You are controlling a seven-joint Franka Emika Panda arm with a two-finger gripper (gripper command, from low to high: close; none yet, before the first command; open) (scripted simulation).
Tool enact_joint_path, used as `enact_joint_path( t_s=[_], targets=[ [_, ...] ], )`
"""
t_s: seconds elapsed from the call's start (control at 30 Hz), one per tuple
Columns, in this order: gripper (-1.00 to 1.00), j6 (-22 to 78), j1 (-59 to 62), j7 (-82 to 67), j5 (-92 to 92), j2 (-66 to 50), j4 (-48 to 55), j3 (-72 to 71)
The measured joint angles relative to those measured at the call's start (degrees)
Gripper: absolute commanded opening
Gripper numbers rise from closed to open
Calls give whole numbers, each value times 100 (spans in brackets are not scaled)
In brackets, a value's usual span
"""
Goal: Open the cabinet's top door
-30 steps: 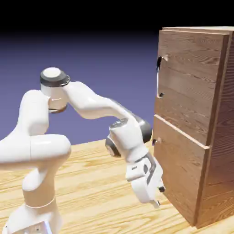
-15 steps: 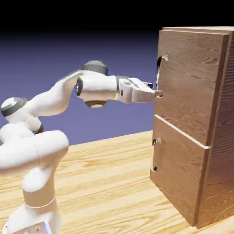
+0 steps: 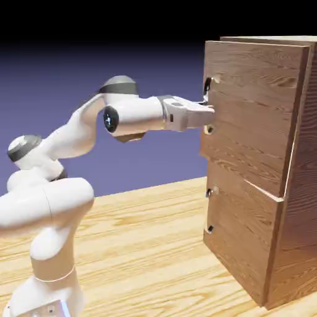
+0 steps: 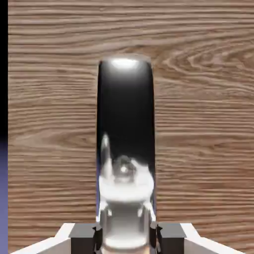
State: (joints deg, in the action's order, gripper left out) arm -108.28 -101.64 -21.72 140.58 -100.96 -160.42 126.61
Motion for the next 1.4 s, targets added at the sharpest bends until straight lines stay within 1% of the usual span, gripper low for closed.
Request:
enact_joint_path(
  t_s=[0.23,0.47,0.7,0.9,1.07,1.23,1.4],
  targets=[
    [-100,1745,424,-402,-169,93,-589,689],
    [-100,3489,1008,-1184,-861,891,-826,1554],
    [-100,5234,1880,-2076,-1792,2002,-653,2173],
    [-100,6678,2805,-3095,-2835,3212,-123,2330],
    [-100,7599,3576,-4111,-3849,4250,576,2133],
    [-100,8116,4210,-5170,-4964,5288,1445,1732],
    [-100,8225,4606,-5997,-5997,6327,2343,1268]
  ],
)
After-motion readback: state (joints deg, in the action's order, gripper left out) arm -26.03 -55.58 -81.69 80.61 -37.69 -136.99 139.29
